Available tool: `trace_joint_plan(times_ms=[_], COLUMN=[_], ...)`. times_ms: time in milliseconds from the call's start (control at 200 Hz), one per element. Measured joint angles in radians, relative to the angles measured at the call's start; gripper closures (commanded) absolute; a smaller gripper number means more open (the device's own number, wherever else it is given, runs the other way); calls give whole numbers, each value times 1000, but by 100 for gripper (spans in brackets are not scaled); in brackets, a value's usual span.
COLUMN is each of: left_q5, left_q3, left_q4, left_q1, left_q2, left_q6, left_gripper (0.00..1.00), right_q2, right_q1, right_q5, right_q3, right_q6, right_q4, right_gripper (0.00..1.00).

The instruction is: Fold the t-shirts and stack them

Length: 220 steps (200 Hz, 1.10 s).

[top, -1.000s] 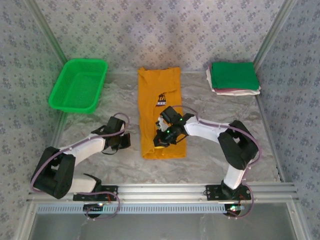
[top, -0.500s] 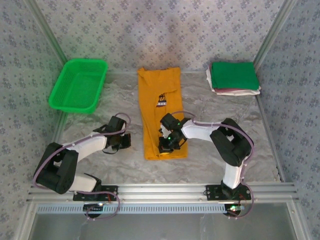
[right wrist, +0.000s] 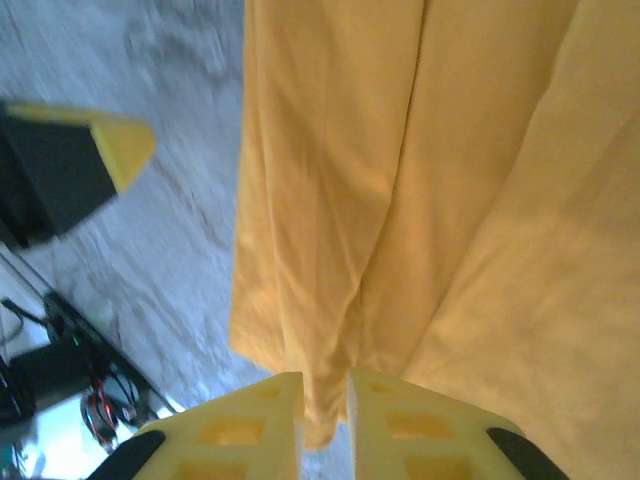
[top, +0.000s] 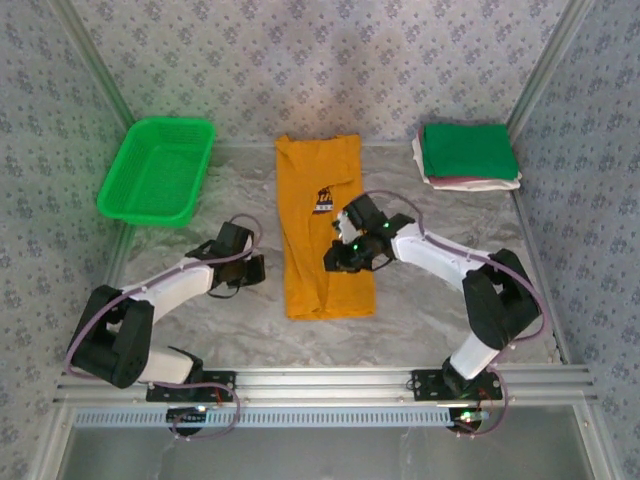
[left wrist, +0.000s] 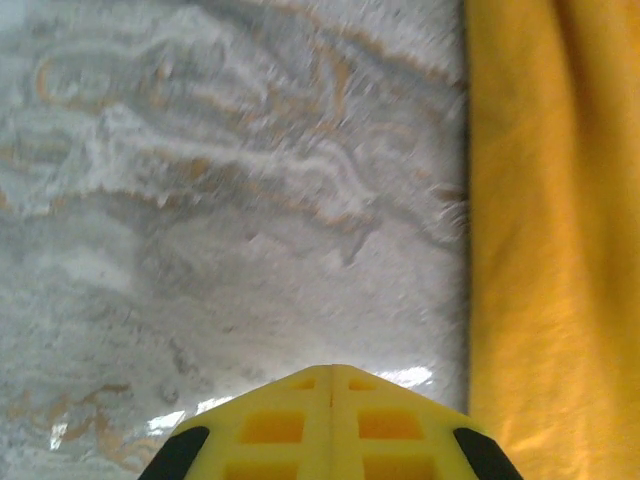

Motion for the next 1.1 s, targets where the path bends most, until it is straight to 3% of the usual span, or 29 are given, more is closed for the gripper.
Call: trace_joint_plan(times_ms=[245,560,934,1099], left_q5=[40,74,77,76], left_q3=[132,143,115,100], left_q4=[70,156,236,258], left_q1=[-52,-108,-108,-108], left_q2=[116,269,301,295], left_q6=[31,27,0,0], left_gripper=[100,100,100,100], right_q2=[275,568,645,670], right_q1=[-47,-52,-54,-56], right_q5=[0,40,52,53], right_q3=[269,546,636,636], right_q6=[4,0,-19,-25], right_q4=[89,89,69,61], right_gripper=[61,60,73,92])
